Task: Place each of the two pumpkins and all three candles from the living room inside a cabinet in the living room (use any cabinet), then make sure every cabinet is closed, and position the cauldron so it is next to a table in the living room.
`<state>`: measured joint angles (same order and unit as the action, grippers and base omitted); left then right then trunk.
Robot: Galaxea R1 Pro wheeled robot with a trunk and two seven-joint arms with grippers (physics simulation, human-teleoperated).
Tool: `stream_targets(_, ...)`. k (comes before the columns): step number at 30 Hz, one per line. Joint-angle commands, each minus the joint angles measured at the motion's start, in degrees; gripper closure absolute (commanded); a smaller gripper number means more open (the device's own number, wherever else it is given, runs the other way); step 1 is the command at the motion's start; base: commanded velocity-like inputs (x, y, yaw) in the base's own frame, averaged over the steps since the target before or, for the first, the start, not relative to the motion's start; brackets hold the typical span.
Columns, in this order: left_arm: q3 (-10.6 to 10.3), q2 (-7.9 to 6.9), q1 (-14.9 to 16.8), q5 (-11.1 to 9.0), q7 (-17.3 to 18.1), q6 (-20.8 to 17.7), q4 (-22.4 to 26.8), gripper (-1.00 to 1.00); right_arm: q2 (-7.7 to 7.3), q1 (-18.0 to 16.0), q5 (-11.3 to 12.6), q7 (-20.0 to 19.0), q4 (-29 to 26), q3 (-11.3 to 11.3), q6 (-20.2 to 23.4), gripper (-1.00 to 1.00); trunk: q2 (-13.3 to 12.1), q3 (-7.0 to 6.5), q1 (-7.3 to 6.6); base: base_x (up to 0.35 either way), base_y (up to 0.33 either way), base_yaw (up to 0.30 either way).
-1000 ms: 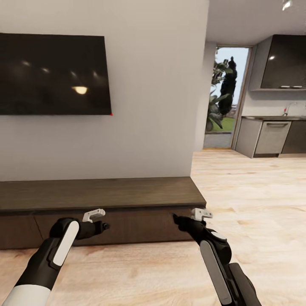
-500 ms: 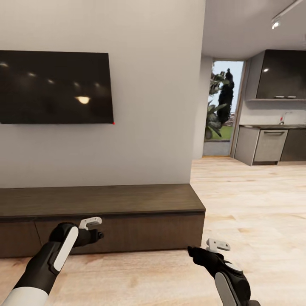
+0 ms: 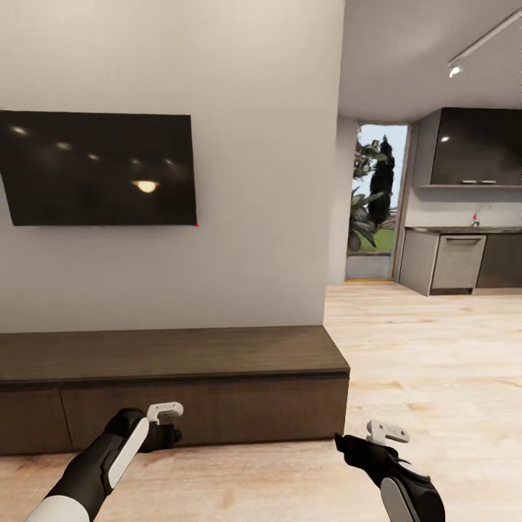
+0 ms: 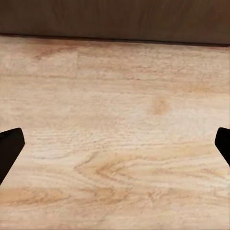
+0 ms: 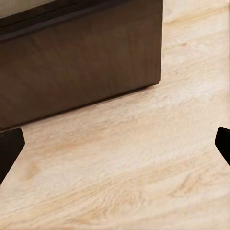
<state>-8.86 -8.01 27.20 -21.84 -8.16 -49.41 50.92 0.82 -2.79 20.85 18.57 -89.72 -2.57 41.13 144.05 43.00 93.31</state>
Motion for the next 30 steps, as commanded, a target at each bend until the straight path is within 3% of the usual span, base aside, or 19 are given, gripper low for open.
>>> stream_targets(1,-0.5,-0.07,0.0,-0.6,-0.6,0.4,-0.5,-1.00,-0.01,0.0,0.6,0.6,0.0,0.0,0.1,-1.00,0.0,-0.16,-0.04,0.000,0.000,0.000)
stream_targets(7,-1.4,-0.07,0.0,-0.6,-0.5,3.4,-3.7,-1.00,-0.02,0.0,0.6,0.6,2.5,0.1,0.0,-1.00,-0.1,-1.40,-0.19,0.000,0.000,0.000)
stream_targets(13,-1.6,-0.01,0.0,-0.6,-0.2,7.1,-7.9,-1.00,-0.09,0.0,0.6,0.5,7.5,0.1,-0.2,-1.00,-0.1,-2.30,-0.35,0.000,0.000,0.000)
stream_targets(18,-3.3,0.01,0.0,-0.7,0.0,10.5,-11.3,-1.00,-0.25,-0.1,0.5,0.4,13.4,0.1,-0.4,-1.00,-0.2,-2.96,-0.48,0.000,0.000,-0.017)
stream_targets(30,-3.7,-0.01,0.0,-0.6,-0.1,13.2,-13.8,-1.00,-0.32,-0.1,0.5,0.4,18.6,0.1,-0.4,-1.00,-0.4,-4.49,-0.78,0.000,0.000,-0.071)
